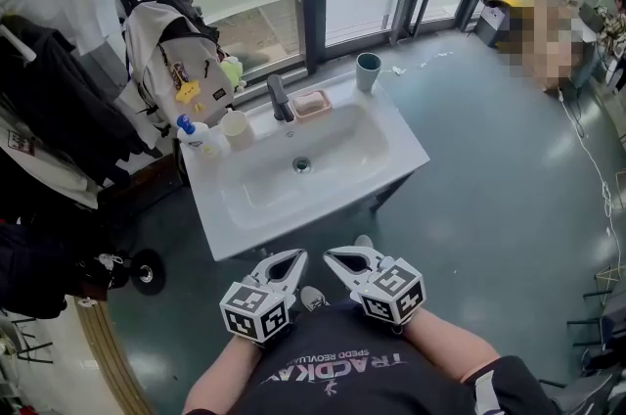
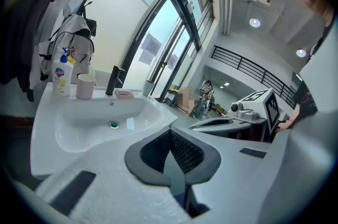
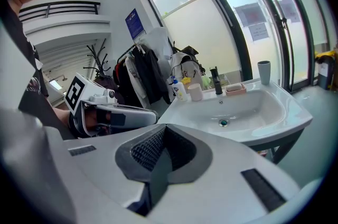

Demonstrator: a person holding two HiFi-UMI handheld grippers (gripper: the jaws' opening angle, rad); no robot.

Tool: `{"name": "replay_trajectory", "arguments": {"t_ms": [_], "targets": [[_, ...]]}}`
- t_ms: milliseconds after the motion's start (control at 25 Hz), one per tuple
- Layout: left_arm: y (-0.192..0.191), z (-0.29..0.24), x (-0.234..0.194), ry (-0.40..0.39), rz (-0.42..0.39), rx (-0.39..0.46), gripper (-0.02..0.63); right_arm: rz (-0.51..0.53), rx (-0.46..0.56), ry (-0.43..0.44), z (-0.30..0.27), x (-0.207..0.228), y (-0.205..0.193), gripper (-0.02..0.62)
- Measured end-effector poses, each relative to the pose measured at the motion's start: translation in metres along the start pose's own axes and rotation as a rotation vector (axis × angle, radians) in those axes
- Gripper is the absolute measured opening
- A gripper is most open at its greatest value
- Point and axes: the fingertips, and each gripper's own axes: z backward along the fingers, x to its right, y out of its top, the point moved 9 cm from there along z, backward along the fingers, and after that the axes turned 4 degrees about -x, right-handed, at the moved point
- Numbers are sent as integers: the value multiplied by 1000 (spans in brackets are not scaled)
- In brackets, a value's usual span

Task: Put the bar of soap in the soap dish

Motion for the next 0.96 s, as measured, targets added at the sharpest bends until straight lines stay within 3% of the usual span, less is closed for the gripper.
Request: {"name": "replay_trajectory", "arguments": {"t_ms": [960], "targets": [[-2,4,3,4,-7,1,9,14,-8,19,-1,-4,0,11]]}}
